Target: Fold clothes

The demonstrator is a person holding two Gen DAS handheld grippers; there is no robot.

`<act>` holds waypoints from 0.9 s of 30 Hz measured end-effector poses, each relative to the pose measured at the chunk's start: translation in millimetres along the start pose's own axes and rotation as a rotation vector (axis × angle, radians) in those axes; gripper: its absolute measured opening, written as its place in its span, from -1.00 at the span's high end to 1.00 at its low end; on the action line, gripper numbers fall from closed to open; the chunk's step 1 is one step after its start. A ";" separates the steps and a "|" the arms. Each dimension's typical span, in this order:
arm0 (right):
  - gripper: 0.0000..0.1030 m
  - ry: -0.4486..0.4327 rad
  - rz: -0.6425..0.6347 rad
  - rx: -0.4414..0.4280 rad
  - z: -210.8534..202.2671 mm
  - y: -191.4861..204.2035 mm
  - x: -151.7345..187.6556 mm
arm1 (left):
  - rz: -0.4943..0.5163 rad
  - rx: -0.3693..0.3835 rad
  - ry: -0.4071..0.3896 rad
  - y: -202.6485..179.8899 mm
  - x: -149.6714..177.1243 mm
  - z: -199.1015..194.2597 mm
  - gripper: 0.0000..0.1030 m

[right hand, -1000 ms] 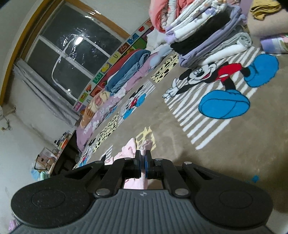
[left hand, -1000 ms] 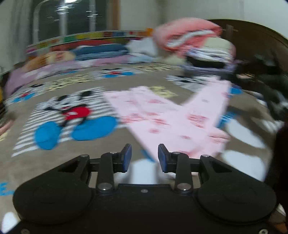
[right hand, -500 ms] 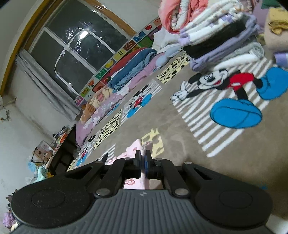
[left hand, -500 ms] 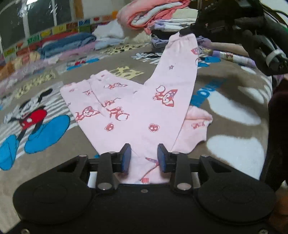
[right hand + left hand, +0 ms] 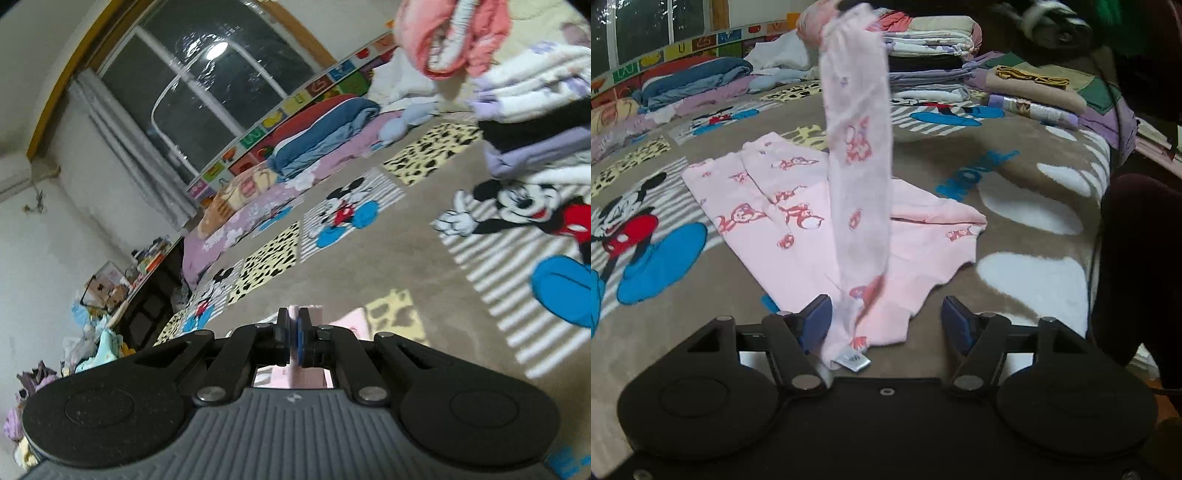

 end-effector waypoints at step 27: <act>0.89 0.203 -0.212 0.111 167.2 51.1 86.9 | -0.097 0.125 -0.025 12.8 4.8 -4.8 -0.38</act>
Point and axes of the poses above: each gripper's, at about its wrist camera, not at the fingertips, and z roughly the way its jaws point, y to its left, x to its underside, the point moved 8 cm from there along z, roughly the way its jaws point, and after that the axes turned 10 degrees about -y, right-handed, at the moved point
